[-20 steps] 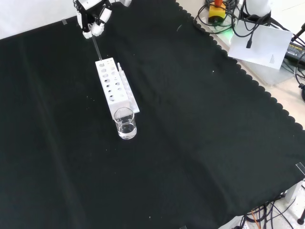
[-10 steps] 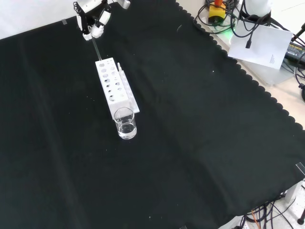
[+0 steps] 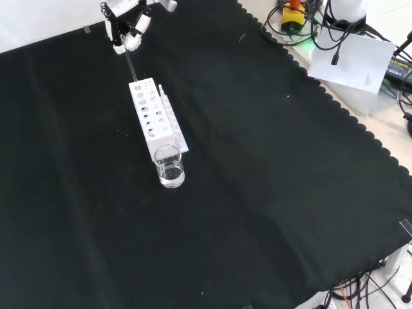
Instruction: Put the glass rod back on the white test tube rack.
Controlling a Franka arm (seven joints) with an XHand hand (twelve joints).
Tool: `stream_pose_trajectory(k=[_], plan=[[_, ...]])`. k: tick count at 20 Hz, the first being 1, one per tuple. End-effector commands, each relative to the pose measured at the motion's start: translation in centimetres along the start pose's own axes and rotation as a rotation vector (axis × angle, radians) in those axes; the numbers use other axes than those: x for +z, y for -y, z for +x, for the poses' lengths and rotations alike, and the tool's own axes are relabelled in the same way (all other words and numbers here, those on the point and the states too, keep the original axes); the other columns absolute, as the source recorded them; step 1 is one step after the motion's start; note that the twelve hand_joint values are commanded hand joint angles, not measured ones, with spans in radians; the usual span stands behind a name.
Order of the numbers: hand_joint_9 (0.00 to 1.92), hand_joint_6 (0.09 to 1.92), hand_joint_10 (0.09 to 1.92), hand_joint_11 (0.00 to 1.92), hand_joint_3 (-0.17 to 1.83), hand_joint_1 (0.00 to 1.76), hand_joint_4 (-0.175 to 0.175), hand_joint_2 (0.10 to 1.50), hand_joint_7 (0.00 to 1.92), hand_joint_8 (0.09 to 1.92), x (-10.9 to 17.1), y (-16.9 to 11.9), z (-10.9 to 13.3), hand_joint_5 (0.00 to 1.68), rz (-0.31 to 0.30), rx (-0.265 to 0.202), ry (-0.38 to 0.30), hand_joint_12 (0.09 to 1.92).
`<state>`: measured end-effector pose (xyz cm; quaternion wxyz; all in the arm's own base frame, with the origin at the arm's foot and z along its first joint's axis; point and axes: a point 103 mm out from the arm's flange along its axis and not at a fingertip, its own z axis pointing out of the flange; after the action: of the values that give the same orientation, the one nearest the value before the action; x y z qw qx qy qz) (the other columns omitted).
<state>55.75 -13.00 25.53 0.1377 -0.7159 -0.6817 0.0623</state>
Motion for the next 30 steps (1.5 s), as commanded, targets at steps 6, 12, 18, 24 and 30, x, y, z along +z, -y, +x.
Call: stream_pose_trajectory(k=[6, 12, 18, 24, 30], plan=[[1.38, 0.63, 0.66, 1.66, -0.17, 1.42, -0.175, 1.06, 1.31, 0.65, 0.8, 0.3, 0.3, 1.05, 0.075, -0.026, 0.04, 0.47], [1.59, 0.88, 0.09, 1.61, -0.17, 1.64, -0.175, 0.91, 0.77, 0.79, 0.4, 0.5, 0.6, 0.49, 0.065, -0.032, 0.031, 0.63], [1.62, 0.66, 0.09, 1.62, -0.17, 1.64, -0.175, 0.9, 0.6, 0.82, -0.4, 1.0, 0.3, 0.31, 0.037, -0.058, 0.013, 0.73], [1.62, 0.64, 0.09, 1.62, -0.17, 1.64, -0.175, 0.9, 0.59, 0.81, -1.4, 1.4, -0.4, 0.32, 0.03, -0.031, 0.021, 0.74], [1.62, 0.64, 0.09, 1.62, -0.17, 1.64, -0.175, 0.9, 0.59, 0.81, -2.6, 1.7, -1.2, 0.32, 0.021, -0.01, 0.032, 0.74]])
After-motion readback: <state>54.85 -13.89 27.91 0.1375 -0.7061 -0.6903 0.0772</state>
